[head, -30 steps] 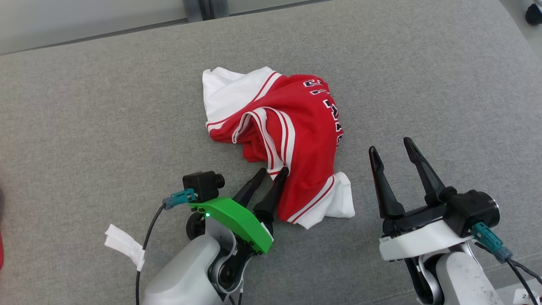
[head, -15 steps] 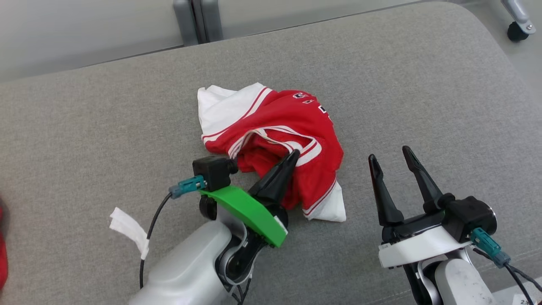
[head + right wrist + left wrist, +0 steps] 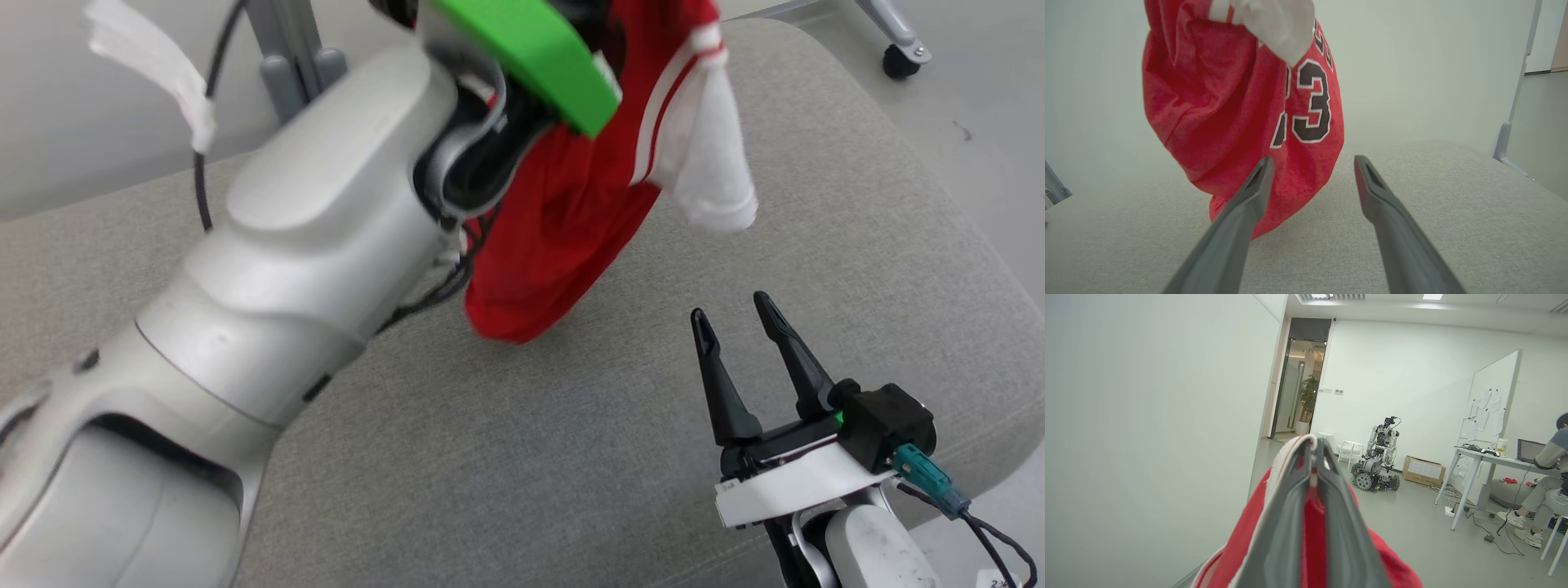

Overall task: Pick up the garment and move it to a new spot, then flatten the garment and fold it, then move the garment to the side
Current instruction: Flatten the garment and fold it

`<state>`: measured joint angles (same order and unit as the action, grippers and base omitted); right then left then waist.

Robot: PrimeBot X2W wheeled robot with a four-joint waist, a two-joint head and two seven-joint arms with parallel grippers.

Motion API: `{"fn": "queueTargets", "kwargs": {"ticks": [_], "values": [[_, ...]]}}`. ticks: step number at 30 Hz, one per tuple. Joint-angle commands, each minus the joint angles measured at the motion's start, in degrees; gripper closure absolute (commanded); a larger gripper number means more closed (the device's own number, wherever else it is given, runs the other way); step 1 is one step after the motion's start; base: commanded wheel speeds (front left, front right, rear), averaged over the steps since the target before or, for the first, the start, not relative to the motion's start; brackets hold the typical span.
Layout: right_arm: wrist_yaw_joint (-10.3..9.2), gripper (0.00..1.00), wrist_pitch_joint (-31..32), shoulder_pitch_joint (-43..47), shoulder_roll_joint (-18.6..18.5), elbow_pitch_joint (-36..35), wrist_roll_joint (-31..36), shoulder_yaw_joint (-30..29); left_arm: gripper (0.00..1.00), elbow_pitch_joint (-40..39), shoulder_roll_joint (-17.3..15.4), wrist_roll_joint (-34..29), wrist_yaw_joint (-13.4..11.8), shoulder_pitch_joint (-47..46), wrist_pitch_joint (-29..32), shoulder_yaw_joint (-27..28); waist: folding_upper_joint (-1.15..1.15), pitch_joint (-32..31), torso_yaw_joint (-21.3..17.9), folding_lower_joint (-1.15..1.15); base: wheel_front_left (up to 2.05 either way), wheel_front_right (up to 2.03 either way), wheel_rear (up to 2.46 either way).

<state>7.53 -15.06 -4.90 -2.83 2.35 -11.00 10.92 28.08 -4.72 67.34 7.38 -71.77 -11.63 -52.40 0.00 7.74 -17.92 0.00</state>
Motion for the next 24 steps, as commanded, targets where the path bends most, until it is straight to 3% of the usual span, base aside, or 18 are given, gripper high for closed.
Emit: {"fn": "queueTargets", "kwargs": {"ticks": [1, 4, 8, 12, 17, 19, 24], "values": [[-0.08, 0.0, -0.18, 0.63, -0.12, 0.04, -0.52, -0.09, 1.0, 1.24, 0.36, 0.23, 0.14, -4.39, -0.78, 1.4, 0.0, 0.03, -2.44, 0.0, 0.0, 0.0, 0.0], [-0.07, 0.0, -0.18, 0.81, -0.06, -0.32, -0.92, -0.39, 1.0, 4.36, 0.83, 1.39, 0.14, -10.74, -2.03, 4.5, 0.0, 0.53, -2.52, 0.0, 0.0, 0.0, 0.0], [-0.08, 0.0, -0.18, 1.93, -0.13, -0.65, -1.01, -2.09, 1.0, 7.4, 0.63, 4.22, 0.13, -11.1, -2.95, 7.95, 0.0, -0.08, -1.09, 0.0, 0.0, 0.0, 0.0], [-0.07, 0.0, -0.18, 3.09, -0.05, -0.73, 0.23, -3.35, 1.0, 12.57, -1.21, 4.77, -0.42, -1.48, -2.95, 6.28, 0.0, -1.28, 2.18, 0.0, 0.0, 0.0, 0.0], [-0.08, 0.0, -0.18, 3.73, -0.08, -0.98, 1.37, -4.28, 1.0, 17.01, -3.12, 7.45, -1.44, 17.82, -3.47, 6.23, 0.0, -1.94, 6.12, 0.0, 0.0, 0.0, 0.0], [-0.08, 0.0, -0.17, 3.85, -0.12, -1.12, 1.75, -4.59, 1.0, 17.5, -4.16, 7.55, -1.11, 24.23, -3.67, 8.21, 0.0, -1.93, 7.26, 0.0, 0.0, 0.0, 0.0], [-0.08, 0.0, -0.17, 4.78, -0.12, -1.27, 2.93, -5.07, 1.0, 14.3, -5.99, 1.13, -0.48, 37.88, -3.56, 19.42, 0.0, -2.05, 10.02, 0.0, 0.0, 0.0, 0.0]]}}
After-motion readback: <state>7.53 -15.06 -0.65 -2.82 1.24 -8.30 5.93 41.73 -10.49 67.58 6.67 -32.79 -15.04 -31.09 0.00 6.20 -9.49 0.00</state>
